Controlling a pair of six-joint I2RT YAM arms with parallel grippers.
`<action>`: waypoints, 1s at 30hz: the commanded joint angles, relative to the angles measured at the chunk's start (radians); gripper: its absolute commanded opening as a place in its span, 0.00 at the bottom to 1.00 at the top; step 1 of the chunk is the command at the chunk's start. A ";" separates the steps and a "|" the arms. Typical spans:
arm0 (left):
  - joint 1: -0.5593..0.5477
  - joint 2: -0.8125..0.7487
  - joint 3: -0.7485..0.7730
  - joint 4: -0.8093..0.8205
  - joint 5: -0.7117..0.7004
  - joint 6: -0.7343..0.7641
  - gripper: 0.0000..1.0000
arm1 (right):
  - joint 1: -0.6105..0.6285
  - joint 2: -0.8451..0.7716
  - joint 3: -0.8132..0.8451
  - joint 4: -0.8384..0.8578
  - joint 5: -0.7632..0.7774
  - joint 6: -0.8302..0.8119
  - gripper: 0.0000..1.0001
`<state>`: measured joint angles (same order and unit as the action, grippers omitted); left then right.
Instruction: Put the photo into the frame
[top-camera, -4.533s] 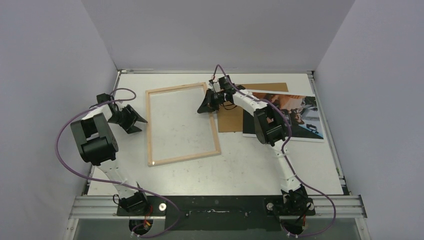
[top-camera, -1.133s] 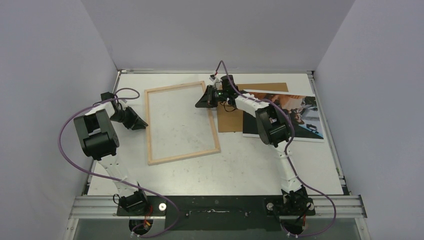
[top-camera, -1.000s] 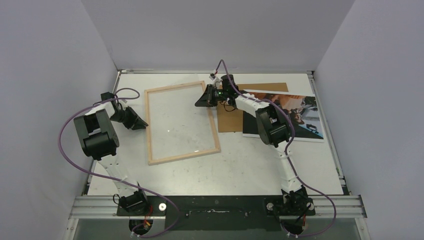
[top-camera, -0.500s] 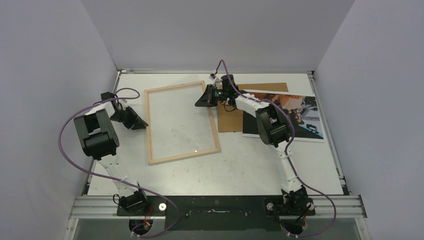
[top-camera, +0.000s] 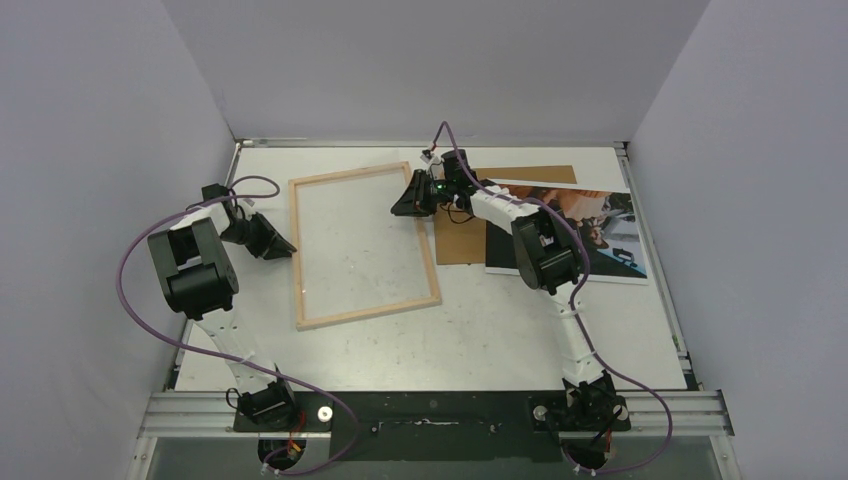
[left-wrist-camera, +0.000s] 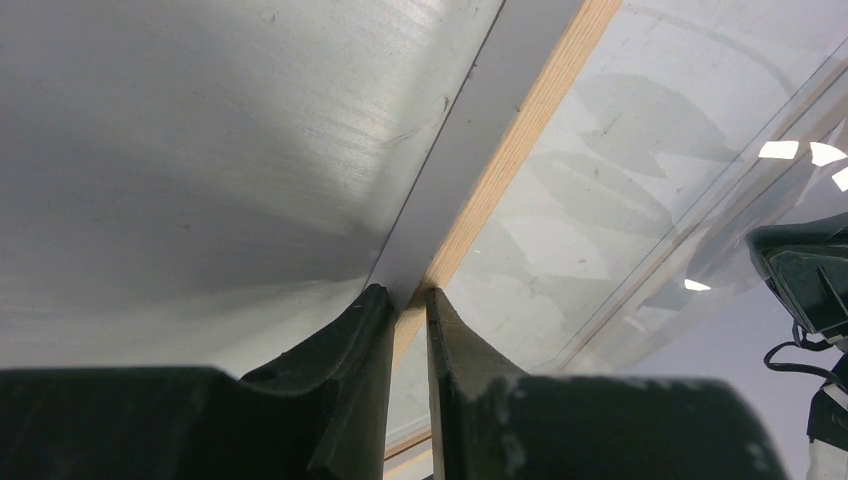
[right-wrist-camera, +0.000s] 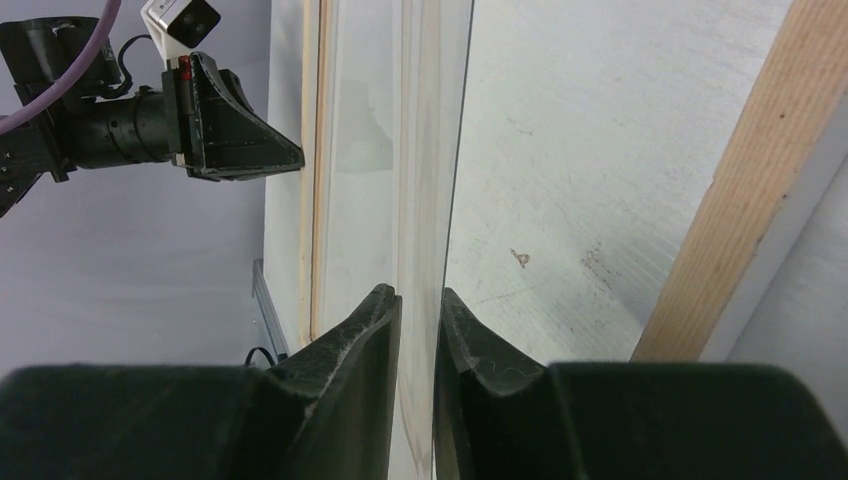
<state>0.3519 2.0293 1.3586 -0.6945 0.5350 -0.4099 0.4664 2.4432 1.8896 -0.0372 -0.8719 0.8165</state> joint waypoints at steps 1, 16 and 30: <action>-0.018 0.034 0.020 0.007 -0.043 0.016 0.15 | 0.011 -0.029 0.060 -0.008 0.016 -0.011 0.19; -0.019 0.032 0.025 -0.002 -0.044 0.017 0.15 | 0.026 0.002 0.099 0.043 0.023 0.021 0.17; -0.019 -0.008 0.037 -0.017 -0.071 0.030 0.18 | 0.030 -0.012 0.213 -0.277 0.143 -0.095 0.54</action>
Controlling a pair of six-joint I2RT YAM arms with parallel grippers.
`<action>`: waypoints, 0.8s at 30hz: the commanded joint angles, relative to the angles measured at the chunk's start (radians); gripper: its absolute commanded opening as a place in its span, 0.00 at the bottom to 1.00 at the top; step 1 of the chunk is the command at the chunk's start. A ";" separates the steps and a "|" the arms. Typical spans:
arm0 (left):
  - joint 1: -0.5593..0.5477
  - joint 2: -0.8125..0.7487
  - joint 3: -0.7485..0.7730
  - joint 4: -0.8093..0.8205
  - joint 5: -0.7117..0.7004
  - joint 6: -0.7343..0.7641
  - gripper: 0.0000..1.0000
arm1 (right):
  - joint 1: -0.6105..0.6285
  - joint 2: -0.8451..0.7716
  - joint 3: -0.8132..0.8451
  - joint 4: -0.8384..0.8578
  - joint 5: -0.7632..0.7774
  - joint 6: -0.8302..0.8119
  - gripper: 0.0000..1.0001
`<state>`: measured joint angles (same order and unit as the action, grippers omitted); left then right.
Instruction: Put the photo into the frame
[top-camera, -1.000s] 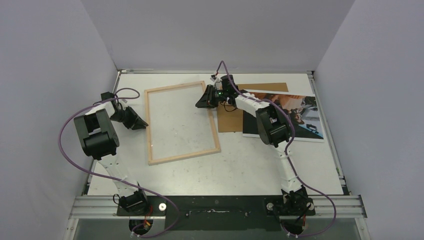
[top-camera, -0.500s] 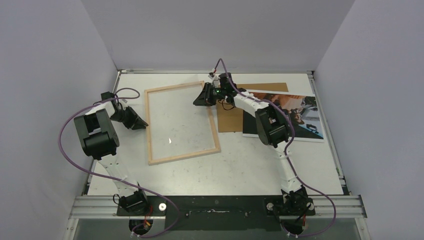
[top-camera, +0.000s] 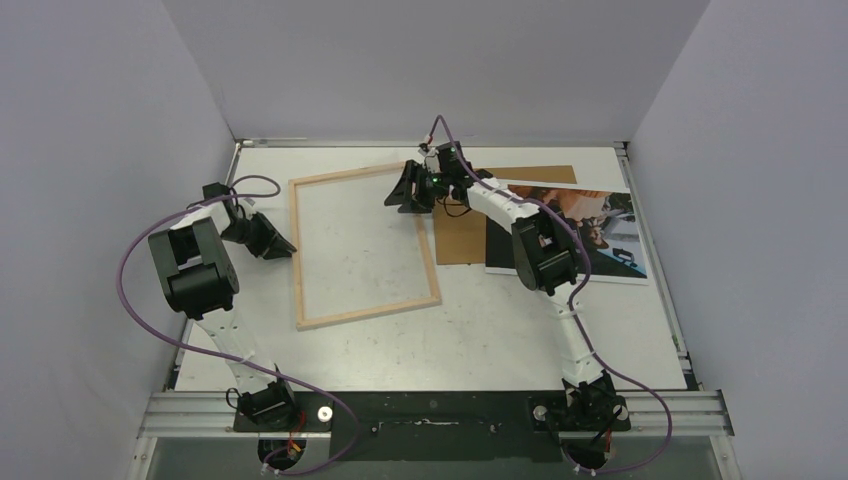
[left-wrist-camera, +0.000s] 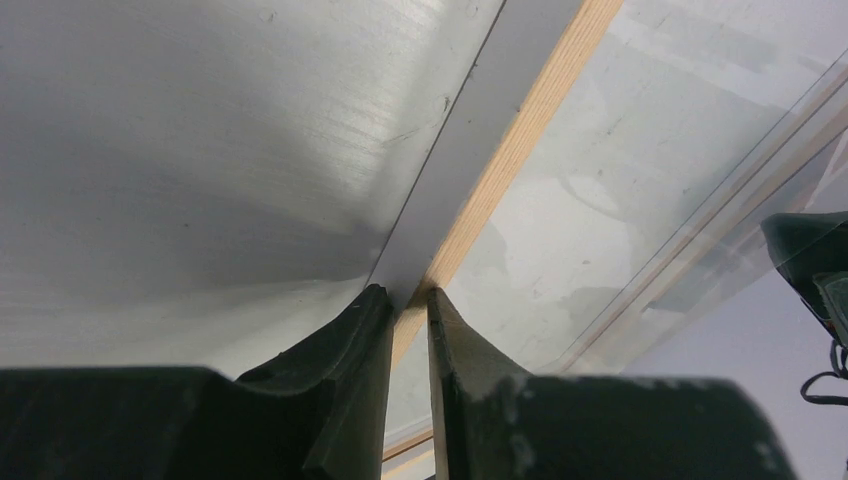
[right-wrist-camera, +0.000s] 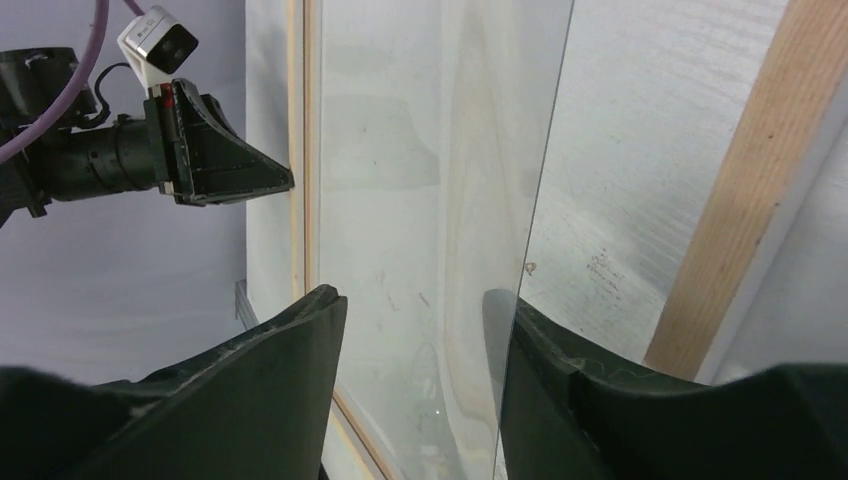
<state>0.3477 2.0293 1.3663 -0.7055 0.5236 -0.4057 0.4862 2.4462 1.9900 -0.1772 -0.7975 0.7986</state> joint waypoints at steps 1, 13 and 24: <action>-0.015 -0.012 0.036 -0.008 -0.060 0.027 0.19 | 0.012 -0.008 0.135 -0.189 0.085 -0.102 0.56; -0.016 -0.015 0.051 -0.026 -0.071 0.033 0.25 | 0.010 -0.010 0.185 -0.376 0.213 -0.178 0.63; -0.016 -0.026 0.058 -0.032 -0.092 0.043 0.34 | -0.001 -0.055 0.179 -0.434 0.307 -0.211 0.63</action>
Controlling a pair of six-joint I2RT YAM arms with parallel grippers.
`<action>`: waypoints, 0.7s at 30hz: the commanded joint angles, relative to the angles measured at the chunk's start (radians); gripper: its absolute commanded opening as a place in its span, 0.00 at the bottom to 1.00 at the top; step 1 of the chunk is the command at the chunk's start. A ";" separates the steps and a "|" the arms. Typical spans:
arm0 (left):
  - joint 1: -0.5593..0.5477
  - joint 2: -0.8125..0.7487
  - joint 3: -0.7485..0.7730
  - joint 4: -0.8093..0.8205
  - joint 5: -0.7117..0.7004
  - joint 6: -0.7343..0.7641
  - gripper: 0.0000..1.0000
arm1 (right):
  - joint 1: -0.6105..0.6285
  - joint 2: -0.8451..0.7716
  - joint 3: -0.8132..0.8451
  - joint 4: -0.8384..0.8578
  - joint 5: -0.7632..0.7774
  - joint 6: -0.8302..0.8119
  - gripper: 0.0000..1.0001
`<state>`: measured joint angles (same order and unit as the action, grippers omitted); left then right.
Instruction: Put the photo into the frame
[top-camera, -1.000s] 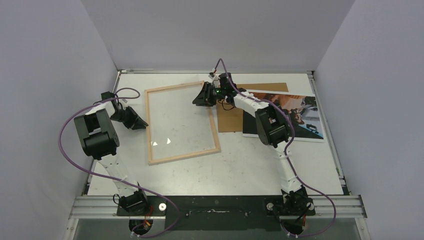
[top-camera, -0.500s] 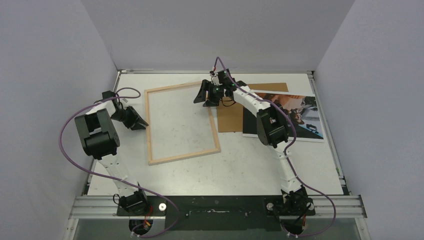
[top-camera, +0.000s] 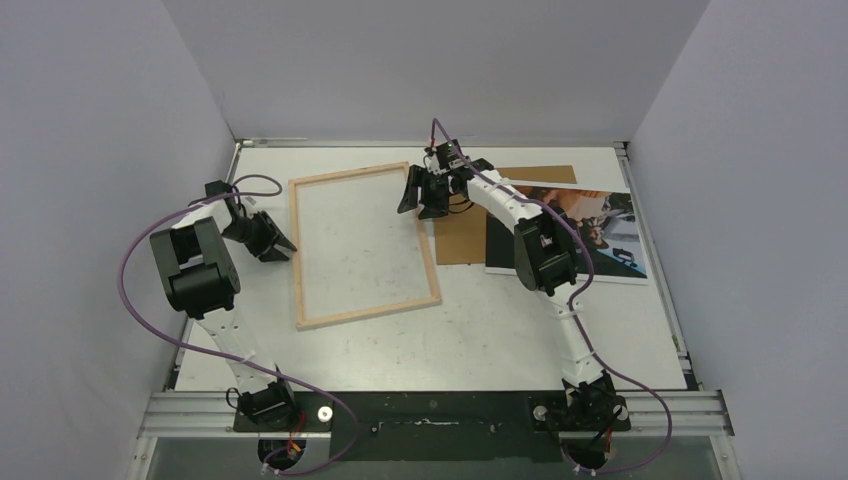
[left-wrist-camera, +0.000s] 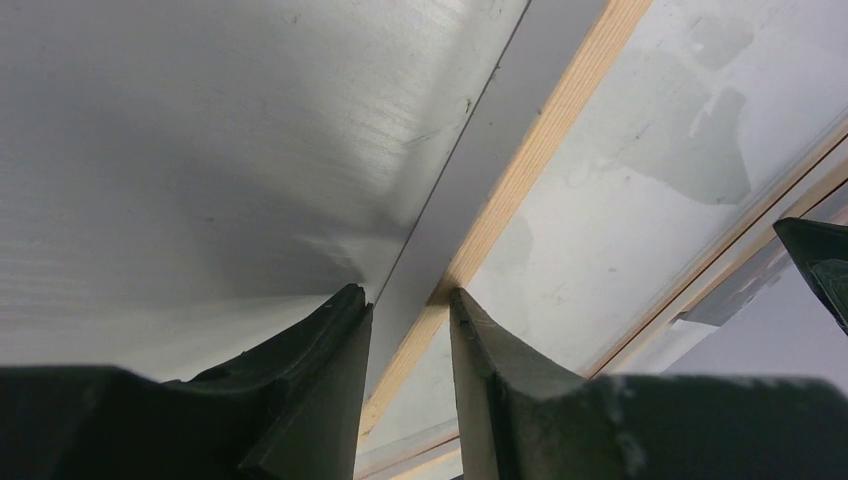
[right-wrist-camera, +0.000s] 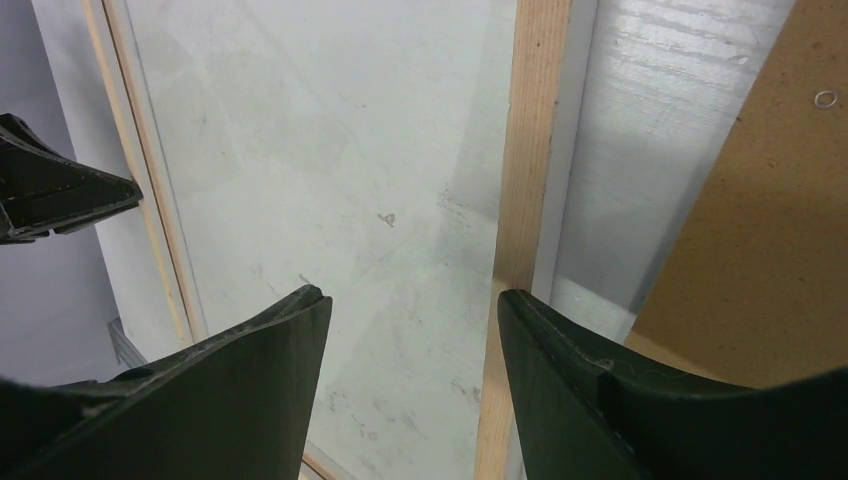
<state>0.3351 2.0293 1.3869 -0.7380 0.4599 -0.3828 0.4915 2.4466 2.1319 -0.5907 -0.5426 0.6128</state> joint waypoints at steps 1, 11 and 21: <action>-0.004 -0.026 0.037 0.000 -0.027 0.019 0.35 | -0.007 -0.059 0.037 -0.025 0.056 -0.031 0.63; -0.007 -0.028 0.035 0.006 -0.020 0.023 0.44 | -0.009 -0.107 0.011 -0.111 0.171 -0.126 0.63; -0.020 -0.030 0.014 0.027 -0.012 0.012 0.50 | 0.001 -0.117 -0.047 -0.147 0.172 -0.188 0.62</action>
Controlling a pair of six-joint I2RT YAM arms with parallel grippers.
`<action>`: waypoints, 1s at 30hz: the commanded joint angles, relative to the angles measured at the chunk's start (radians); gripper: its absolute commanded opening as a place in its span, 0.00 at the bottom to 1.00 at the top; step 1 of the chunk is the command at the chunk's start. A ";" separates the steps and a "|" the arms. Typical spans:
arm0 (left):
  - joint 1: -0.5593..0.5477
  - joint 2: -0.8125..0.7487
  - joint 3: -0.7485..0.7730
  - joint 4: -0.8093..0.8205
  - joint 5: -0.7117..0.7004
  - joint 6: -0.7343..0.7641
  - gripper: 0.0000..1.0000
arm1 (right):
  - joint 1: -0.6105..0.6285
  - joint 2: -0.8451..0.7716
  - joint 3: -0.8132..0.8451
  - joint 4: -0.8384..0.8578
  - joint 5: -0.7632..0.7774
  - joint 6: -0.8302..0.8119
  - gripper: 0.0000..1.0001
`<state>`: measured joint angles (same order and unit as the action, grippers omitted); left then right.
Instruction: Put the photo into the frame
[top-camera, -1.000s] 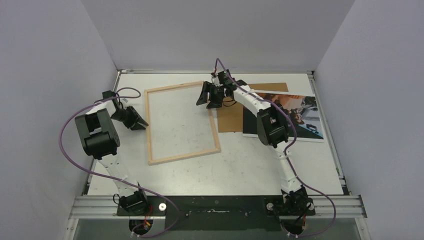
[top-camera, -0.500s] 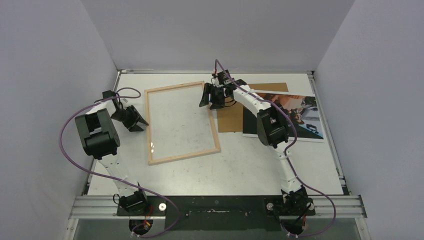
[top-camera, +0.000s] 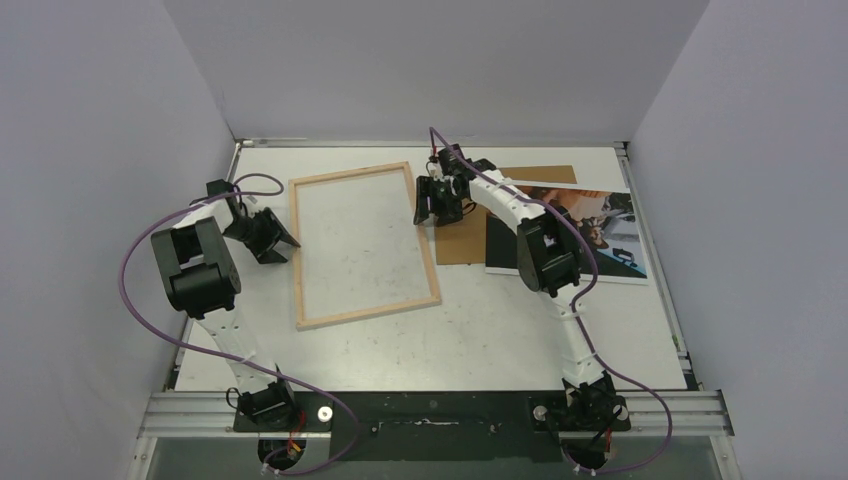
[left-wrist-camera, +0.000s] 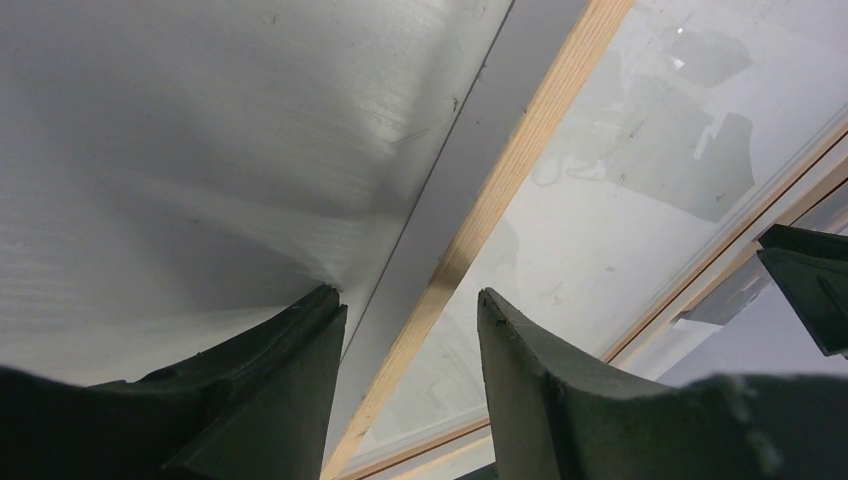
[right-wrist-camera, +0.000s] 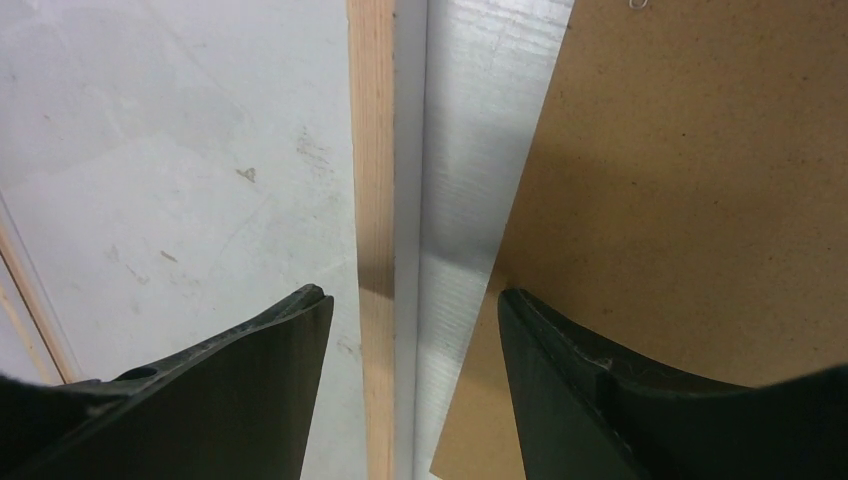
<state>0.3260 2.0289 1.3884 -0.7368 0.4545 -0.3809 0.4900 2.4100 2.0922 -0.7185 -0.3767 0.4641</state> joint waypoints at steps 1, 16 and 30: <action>-0.015 -0.030 0.009 0.028 -0.004 0.010 0.50 | 0.005 -0.078 -0.011 -0.019 -0.002 -0.039 0.62; -0.038 -0.023 -0.007 0.047 0.013 -0.013 0.50 | 0.046 -0.072 -0.029 -0.030 -0.048 -0.061 0.44; -0.078 -0.011 -0.023 0.073 0.058 -0.040 0.50 | 0.065 -0.111 -0.076 -0.016 -0.039 -0.050 0.35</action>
<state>0.2878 2.0274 1.3823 -0.7082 0.4706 -0.4072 0.5385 2.4058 2.0457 -0.7528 -0.4076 0.4038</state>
